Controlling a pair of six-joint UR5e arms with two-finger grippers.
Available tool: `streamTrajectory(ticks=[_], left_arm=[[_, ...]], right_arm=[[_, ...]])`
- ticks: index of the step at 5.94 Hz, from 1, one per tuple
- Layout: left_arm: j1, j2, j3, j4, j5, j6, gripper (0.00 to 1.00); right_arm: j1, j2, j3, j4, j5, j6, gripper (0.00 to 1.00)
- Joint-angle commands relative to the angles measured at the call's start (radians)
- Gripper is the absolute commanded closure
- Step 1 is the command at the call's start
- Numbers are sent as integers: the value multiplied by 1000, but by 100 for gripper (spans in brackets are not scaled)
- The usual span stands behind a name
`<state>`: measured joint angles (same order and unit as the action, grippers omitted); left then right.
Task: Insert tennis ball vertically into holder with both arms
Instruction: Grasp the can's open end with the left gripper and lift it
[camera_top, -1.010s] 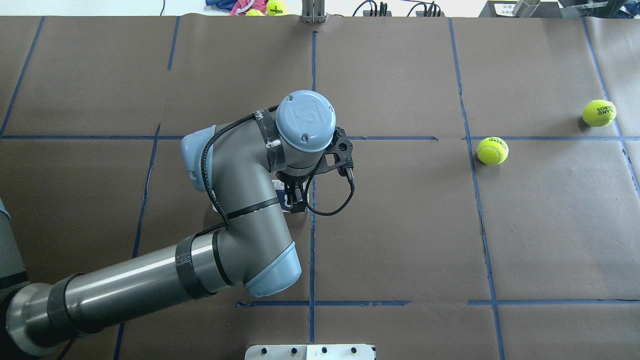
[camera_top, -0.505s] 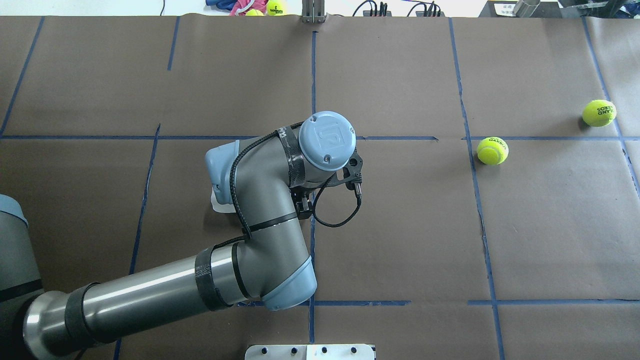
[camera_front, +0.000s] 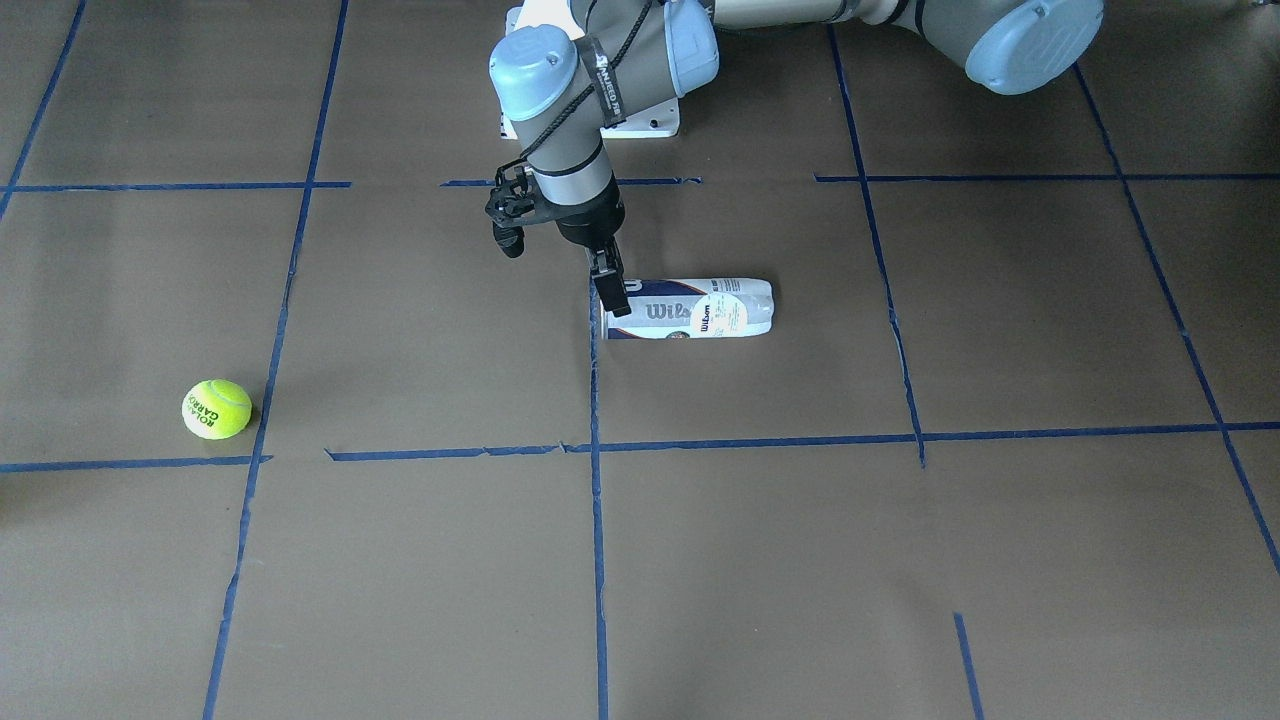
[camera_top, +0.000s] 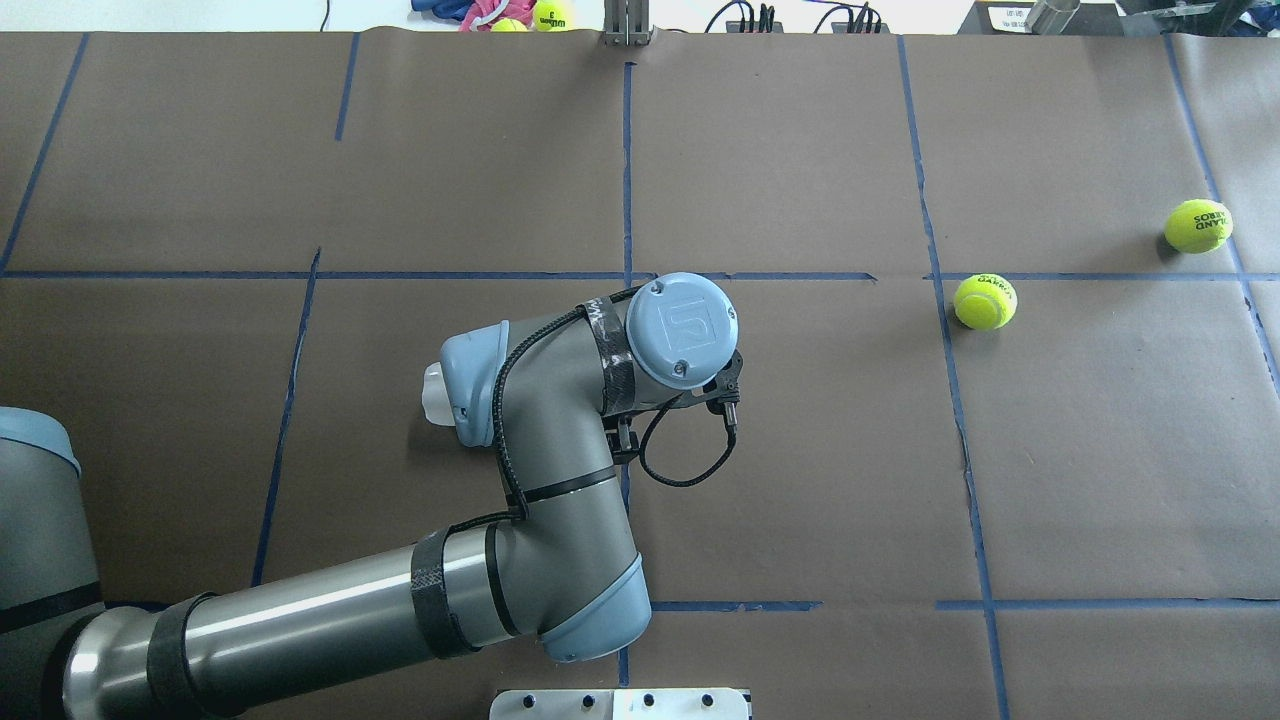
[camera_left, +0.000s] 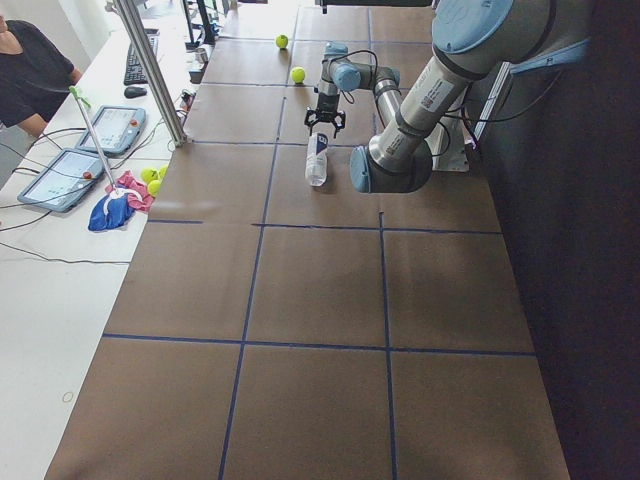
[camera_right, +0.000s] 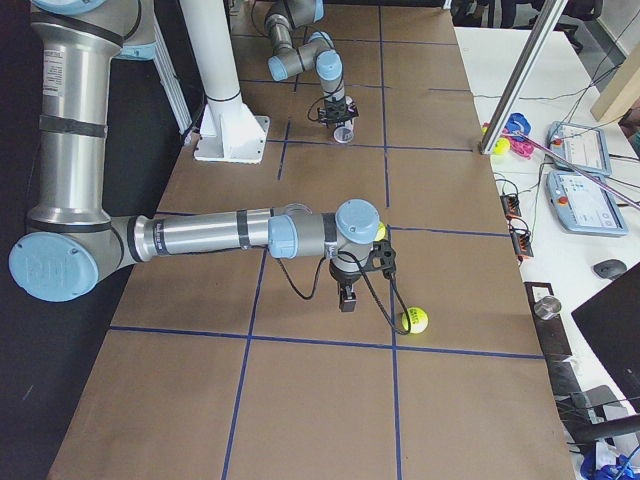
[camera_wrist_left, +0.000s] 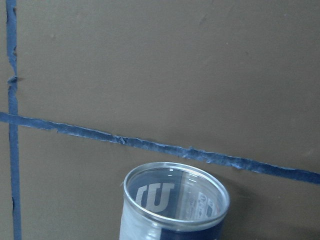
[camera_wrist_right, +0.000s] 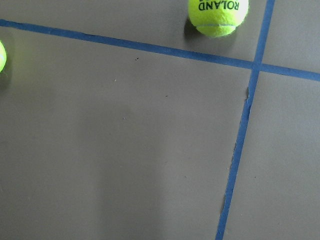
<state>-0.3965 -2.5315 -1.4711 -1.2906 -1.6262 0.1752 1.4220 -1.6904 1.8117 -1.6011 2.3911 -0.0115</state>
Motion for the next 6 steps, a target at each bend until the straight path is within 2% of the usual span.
streamTrajectory(ticks=[1,2,6], left_arm=[[7,-1,38,-33,43,-2,0],[8,10,52,-77,43,-3,0],[8,60,51,-127,43,1,2]], right_arm=[[0,-2,0,0,0,1,0],[0,-2,0,0,0,1,0],[0,-2,0,0,2,-1,0]])
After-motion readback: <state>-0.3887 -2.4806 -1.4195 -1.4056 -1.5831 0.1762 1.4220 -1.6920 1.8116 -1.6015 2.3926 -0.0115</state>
